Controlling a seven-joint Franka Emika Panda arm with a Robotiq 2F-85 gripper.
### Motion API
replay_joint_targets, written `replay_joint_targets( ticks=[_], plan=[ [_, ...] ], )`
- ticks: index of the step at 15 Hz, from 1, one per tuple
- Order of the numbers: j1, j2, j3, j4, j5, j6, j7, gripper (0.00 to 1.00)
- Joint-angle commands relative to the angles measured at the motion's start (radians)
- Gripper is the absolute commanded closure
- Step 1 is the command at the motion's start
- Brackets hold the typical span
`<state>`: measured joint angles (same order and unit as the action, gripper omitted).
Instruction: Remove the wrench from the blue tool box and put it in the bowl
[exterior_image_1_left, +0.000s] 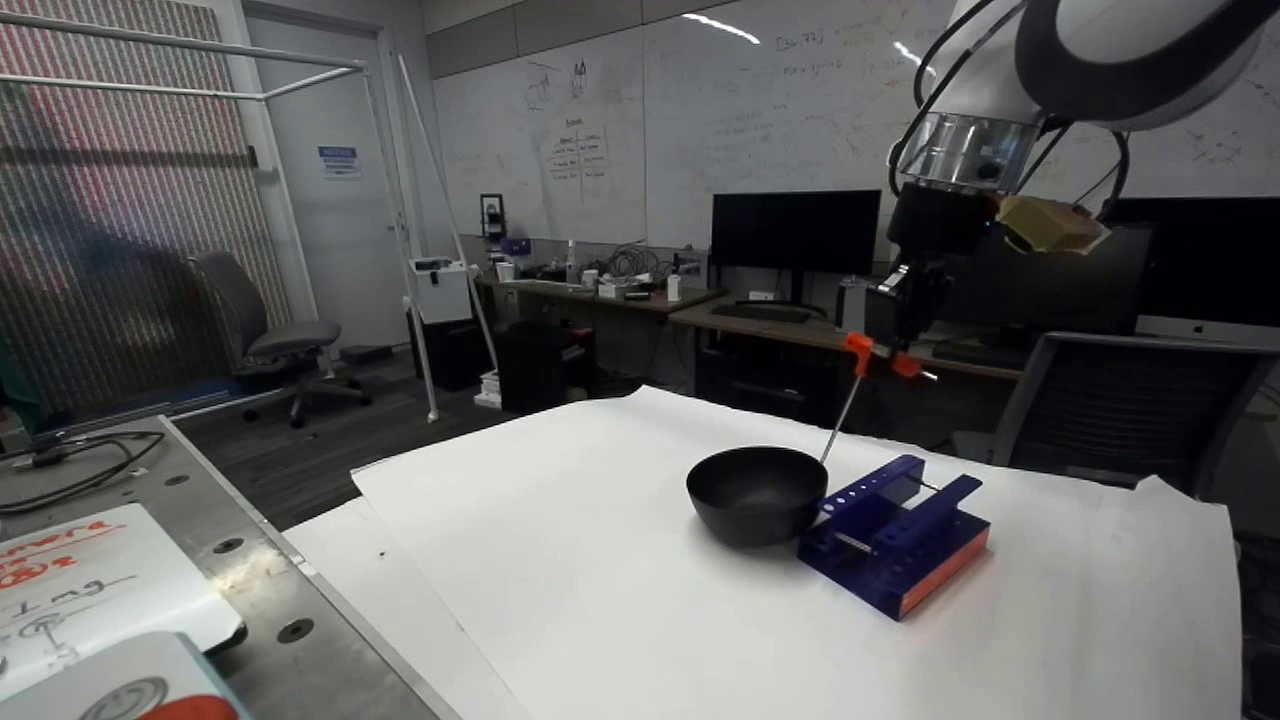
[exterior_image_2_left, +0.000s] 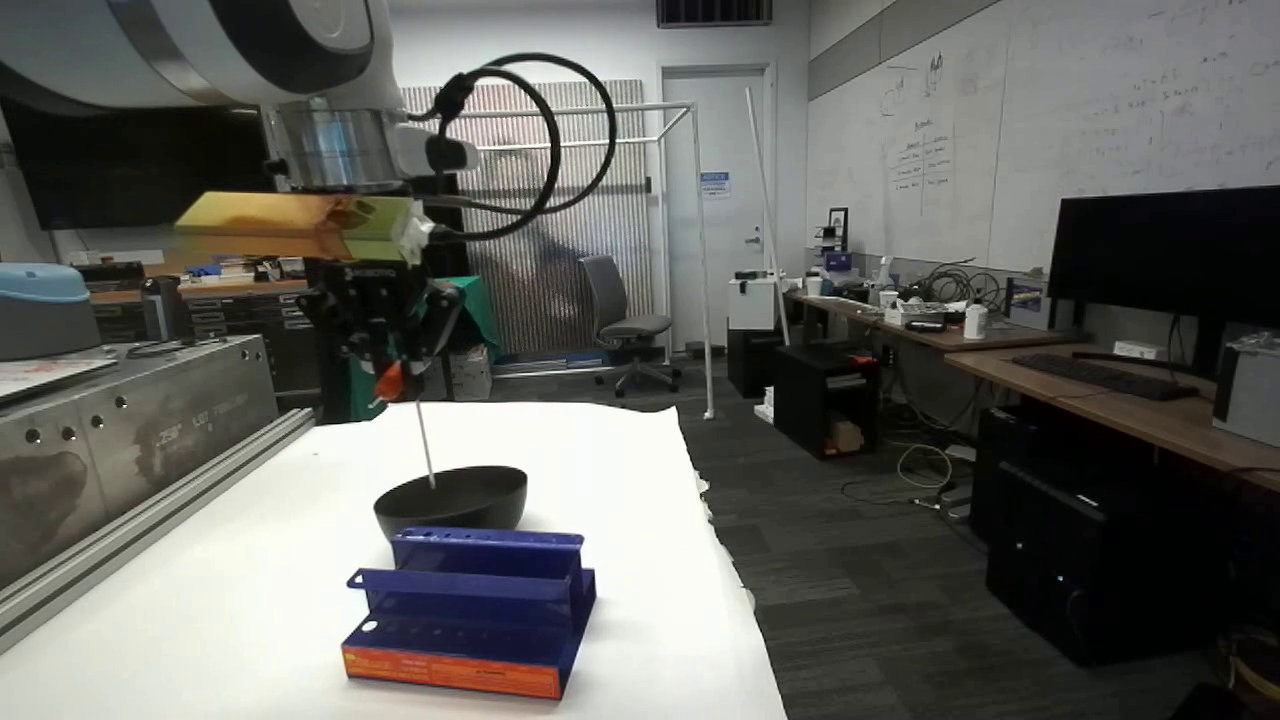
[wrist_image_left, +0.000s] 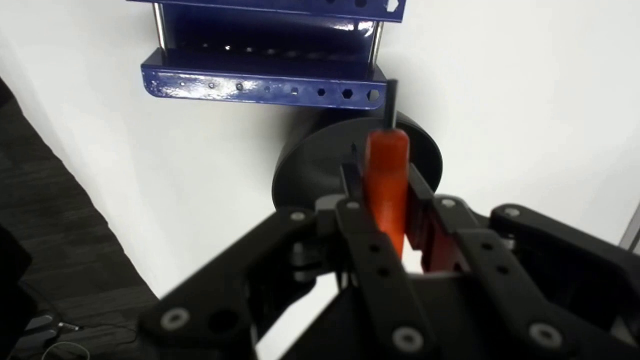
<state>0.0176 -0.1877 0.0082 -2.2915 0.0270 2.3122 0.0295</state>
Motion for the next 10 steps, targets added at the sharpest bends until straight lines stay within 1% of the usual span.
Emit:
replay_joint_targets(
  ticks=[1, 3, 6, 9, 10],
  plan=[
    [-0.003, 0.045, -0.015, 0.013, 0.082, 0.092, 0.019, 0.92],
    [-0.004, 0.084, -0.028, -0.008, 0.157, 0.194, 0.008, 0.92],
    [-0.002, 0.178, -0.040, -0.008, 0.307, 0.292, -0.035, 0.92],
    [-0.013, 0.288, -0.027, 0.011, 0.443, 0.349, -0.087, 0.92],
    [-0.020, 0.327, -0.018, 0.025, 0.486, 0.349, -0.110, 0.92]
  ],
)
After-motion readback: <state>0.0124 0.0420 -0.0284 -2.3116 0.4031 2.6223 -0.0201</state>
